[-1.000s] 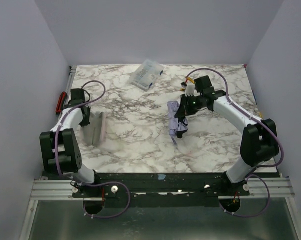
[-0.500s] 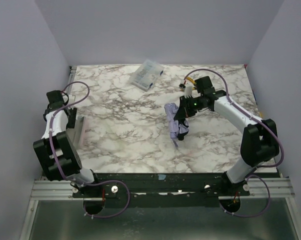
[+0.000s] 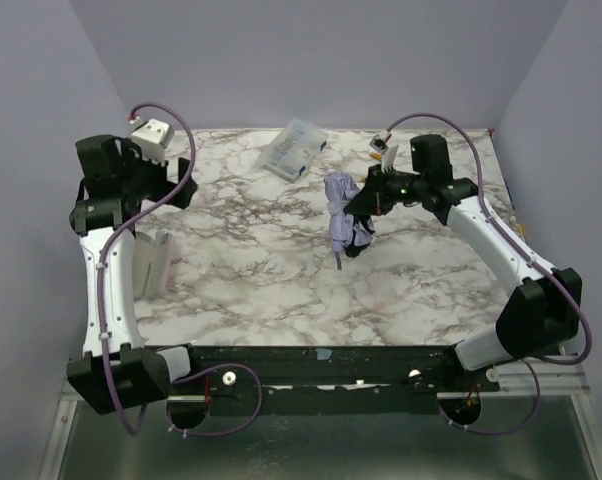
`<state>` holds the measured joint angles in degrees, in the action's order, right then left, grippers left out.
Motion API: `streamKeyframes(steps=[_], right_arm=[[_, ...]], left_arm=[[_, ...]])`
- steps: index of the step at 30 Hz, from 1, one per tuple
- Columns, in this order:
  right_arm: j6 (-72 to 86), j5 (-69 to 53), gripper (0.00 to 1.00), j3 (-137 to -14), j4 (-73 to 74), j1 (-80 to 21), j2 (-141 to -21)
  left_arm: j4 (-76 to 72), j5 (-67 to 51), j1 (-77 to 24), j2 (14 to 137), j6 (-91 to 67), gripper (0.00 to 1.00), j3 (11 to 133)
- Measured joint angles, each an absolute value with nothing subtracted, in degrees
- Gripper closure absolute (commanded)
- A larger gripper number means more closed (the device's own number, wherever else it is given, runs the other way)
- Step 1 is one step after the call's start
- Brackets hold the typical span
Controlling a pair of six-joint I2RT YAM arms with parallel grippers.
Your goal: Open the umbrella
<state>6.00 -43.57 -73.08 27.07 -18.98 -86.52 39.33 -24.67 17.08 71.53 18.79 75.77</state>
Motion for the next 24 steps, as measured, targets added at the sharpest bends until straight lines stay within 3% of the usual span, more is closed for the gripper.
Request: streamKeyframes(steps=[5, 11, 16, 17, 21, 24], right_arm=[[12.9, -48.4, 0.99, -73.1, 17.5, -18.7, -82.6], [24.3, -56.5, 0.99, -70.7, 2.0, -18.7, -79.6], [30.3, -60.6, 0.99, -70.1, -4.9, -18.7, -79.1], [30.5, -61.4, 0.99, -70.1, -5.0, -18.7, -79.1], [30.9, -62.9, 0.99, -69.9, -4.7, -18.7, -79.0], [32.5, -62.7, 0.99, -67.4, -6.6, -18.7, -77.3]], left_arm=[[32.3, -44.4, 3.6, 64.6, 7.7, 0.02, 75.2], [19.4, -53.0, -14.4, 64.3, -8.1, 0.02, 69.2], [12.3, -53.9, -21.6, 66.2, -15.7, 0.25, 67.0], [10.4, -53.8, -22.3, 66.3, -17.8, 0.24, 66.5], [5.7, -53.3, -22.5, 66.4, -22.9, 0.04, 65.6], [3.3, -52.8, -23.2, 66.9, -26.4, 0.02, 65.5]])
